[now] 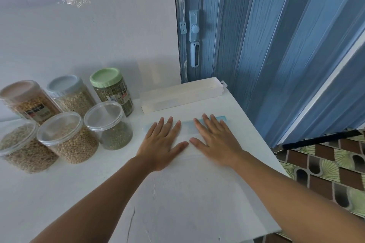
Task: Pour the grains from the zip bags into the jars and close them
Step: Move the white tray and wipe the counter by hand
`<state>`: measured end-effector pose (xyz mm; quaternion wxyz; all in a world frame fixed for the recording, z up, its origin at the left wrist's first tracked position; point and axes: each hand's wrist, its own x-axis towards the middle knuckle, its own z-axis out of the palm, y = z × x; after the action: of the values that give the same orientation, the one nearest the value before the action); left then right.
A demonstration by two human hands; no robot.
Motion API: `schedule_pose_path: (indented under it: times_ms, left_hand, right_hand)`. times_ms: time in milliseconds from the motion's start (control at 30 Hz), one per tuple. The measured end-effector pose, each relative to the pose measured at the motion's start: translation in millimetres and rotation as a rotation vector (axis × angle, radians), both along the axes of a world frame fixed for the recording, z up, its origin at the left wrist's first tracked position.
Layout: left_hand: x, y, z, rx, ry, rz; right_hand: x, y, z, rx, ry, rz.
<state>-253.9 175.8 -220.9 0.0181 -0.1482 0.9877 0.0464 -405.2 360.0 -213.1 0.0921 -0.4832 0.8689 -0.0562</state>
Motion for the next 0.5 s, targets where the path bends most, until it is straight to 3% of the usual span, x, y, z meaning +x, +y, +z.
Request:
schedule_pose_path:
  times_ms: [100, 200, 333, 500]
  left_hand:
    - [0.0, -0.3, -1.0, -0.004, -0.026, -0.003]
    - [-0.1, -1.2, 0.8, -0.003, -0.042, -0.008]
    - [0.7, -0.9, 6.5, 0.028, -0.022, -0.015]
    - [17.0, 2.1, 20.5, -0.085, 0.276, -0.264]
  right_hand:
    - [2.3, 2.1, -2.0, -0.099, 0.089, 0.012]
    - [6.9, 8.9, 1.3, -0.181, 0.227, 0.152]
    - [3.7, 21.6, 4.1, 0.058, 0.014, 0.234]
    - [-0.1, 19.0, 7.6, 0.097, -0.094, 0.233]
